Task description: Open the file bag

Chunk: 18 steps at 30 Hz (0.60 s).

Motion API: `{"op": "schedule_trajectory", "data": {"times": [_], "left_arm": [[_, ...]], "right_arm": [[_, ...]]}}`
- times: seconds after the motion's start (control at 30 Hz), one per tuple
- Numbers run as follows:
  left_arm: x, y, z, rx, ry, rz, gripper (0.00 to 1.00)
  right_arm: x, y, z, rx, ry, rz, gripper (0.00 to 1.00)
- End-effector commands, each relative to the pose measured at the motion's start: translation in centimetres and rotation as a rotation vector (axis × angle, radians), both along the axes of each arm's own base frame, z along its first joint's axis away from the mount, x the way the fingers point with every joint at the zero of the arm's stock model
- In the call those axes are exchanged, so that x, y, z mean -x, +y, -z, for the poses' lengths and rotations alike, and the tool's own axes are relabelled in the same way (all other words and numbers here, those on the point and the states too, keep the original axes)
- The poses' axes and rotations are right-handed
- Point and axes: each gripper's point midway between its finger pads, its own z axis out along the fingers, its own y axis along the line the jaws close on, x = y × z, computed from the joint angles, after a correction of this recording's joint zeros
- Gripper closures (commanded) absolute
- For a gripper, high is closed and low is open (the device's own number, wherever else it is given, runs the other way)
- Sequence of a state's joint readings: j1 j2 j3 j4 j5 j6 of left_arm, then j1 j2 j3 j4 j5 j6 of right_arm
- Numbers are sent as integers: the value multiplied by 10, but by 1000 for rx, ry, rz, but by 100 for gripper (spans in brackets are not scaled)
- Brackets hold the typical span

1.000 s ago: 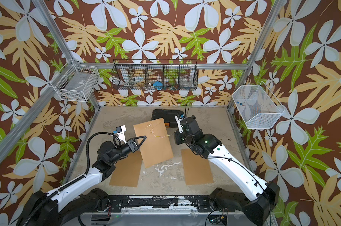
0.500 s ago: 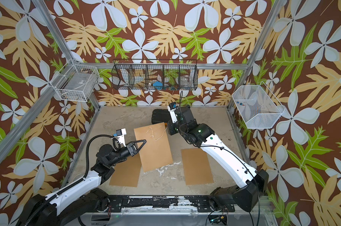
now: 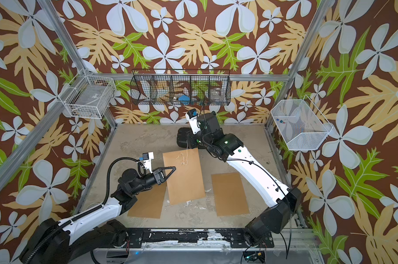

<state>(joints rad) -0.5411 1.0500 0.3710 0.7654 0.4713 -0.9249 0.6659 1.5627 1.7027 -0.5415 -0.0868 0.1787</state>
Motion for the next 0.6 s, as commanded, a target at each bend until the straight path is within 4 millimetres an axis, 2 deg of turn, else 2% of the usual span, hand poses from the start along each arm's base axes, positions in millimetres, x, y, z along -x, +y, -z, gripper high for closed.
{"op": "schedule_trajectory", "data": {"times": [0.0,0.17,0.4,0.57], "left_arm": [[-1,-1,-15,32,-49,0,100],[-1,-2,-13,29,-43,1,100],[-1,-3,-11,32,-36,3,100],[-1,-3,-11,36,-34,2,100]], "right_arm": [[3,9,-7,7,-14,-38,100],[7,29,-15,7,-30,-85,100],[21,68,-34,-11,-58,-169,100],[32,89,-38,-36,-54,-227,100]]}}
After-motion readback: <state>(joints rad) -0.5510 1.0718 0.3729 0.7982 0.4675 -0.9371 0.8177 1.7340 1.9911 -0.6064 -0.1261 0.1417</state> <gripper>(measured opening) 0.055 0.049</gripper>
